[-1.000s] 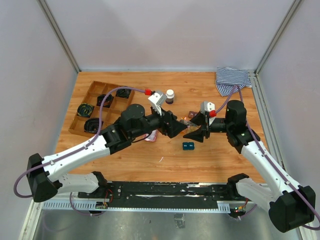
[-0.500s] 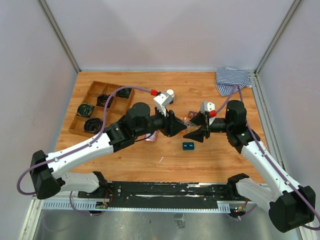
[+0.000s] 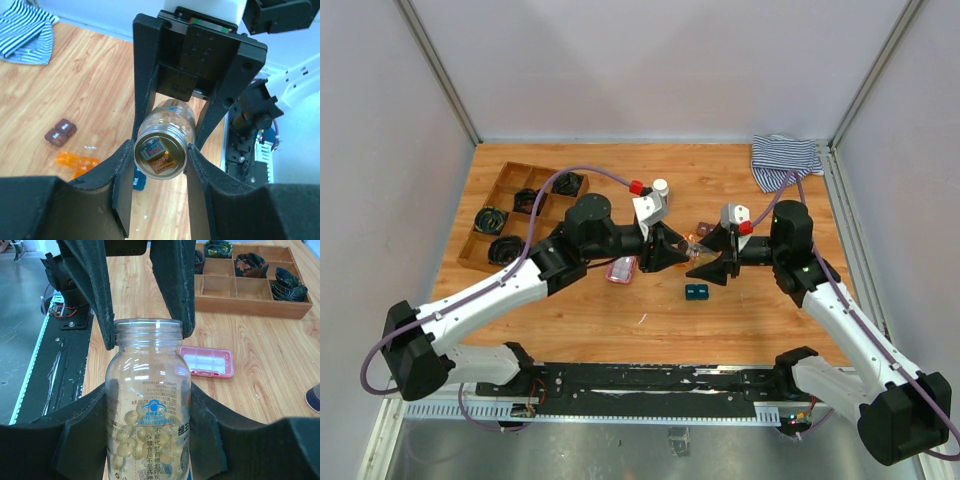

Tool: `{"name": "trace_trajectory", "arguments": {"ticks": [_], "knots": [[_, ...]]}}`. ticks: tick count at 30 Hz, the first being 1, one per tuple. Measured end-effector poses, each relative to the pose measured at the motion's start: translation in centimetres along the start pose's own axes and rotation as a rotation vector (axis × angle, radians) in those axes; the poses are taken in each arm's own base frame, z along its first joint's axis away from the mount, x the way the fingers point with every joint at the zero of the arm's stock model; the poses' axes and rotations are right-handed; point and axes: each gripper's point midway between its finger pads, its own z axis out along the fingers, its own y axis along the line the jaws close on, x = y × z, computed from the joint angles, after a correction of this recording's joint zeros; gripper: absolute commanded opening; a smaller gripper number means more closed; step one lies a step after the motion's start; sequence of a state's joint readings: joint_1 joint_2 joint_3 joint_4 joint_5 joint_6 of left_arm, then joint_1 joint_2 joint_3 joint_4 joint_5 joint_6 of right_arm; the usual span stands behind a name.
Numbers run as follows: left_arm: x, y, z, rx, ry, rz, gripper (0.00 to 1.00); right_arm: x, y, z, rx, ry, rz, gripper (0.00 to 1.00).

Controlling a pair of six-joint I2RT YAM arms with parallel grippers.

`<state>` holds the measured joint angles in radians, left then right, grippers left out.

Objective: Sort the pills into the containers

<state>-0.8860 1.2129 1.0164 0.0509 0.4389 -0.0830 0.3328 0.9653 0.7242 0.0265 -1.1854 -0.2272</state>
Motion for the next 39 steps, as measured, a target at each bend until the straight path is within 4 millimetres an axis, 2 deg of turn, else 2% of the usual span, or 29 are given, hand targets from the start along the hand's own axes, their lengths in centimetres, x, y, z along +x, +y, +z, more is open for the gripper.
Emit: {"name": "trace_trajectory", "arguments": {"ticks": [3, 5, 6, 7, 9, 11, 12, 16, 20, 23, 24, 27, 30, 36, 39], "knots": [[0.2, 0.3, 0.1, 0.067, 0.008, 0.099, 0.09, 0.0, 0.0, 0.0, 0.001, 0.001, -0.002, 0.01], [0.1, 0.4, 0.3, 0.107, 0.014, 0.15, 0.2, 0.0, -0.2, 0.0, 0.01, 0.002, -0.007, 0.0], [0.0, 0.5, 0.4, 0.12, 0.016, 0.166, 0.32, 0.0, -0.3, 0.0, 0.016, 0.003, -0.009, 0.01], [-0.1, 0.7, 0.5, 0.131, 0.017, 0.178, 0.5, 0.0, -0.4, 0.0, 0.022, 0.004, -0.014, 0.01], [-0.3, 0.9, 0.6, 0.137, 0.014, 0.183, 0.77, 0.0, -0.7, -0.1, 0.032, 0.004, -0.018, 0.01], [-0.7, 0.7, 0.5, 0.136, -0.01, 0.179, 0.96, 0.0, -0.6, -0.1, 0.03, 0.003, -0.017, 0.01], [-1.1, 0.7, 0.4, 0.126, -0.032, 0.176, 0.99, 0.0, -0.6, -0.1, 0.028, 0.003, -0.017, 0.01], [-2.7, 0.3, -1.8, 0.052, -0.153, 0.131, 0.99, 0.0, -0.6, -0.1, 0.028, 0.003, -0.016, 0.0], [-6.2, -0.8, -3.9, 0.025, -0.28, 0.058, 0.99, 0.0, -0.6, -0.1, 0.027, 0.003, -0.016, 0.01], [-8.1, -1.8, -5.2, 0.037, -0.367, -0.036, 0.94, 0.0, -0.6, -0.1, 0.027, 0.003, -0.016, 0.01], [-8.2, -2.0, -5.4, 0.042, -0.381, -0.081, 0.89, 0.0, -0.6, -0.1, 0.027, 0.003, -0.016, 0.01], [-7.6, -2.0, -5.4, 0.042, -0.386, -0.209, 0.84, 0.0, -0.6, -0.1, 0.027, 0.003, -0.016, 0.01], [-5.8, -0.8, -4.6, -0.041, -0.355, -0.304, 0.84, 0.0, -0.6, -0.1, 0.027, 0.003, -0.016, 0.01], [-2.8, 0.4, -2.0, -0.227, -0.222, -0.346, 0.85, 0.0, -0.6, 0.0, 0.027, 0.003, -0.016, 0.0], [-2.5, 1.6, -1.5, -0.299, -0.189, -0.342, 0.84, 0.0, -0.6, 0.0, 0.027, 0.003, -0.016, 0.01]]}}
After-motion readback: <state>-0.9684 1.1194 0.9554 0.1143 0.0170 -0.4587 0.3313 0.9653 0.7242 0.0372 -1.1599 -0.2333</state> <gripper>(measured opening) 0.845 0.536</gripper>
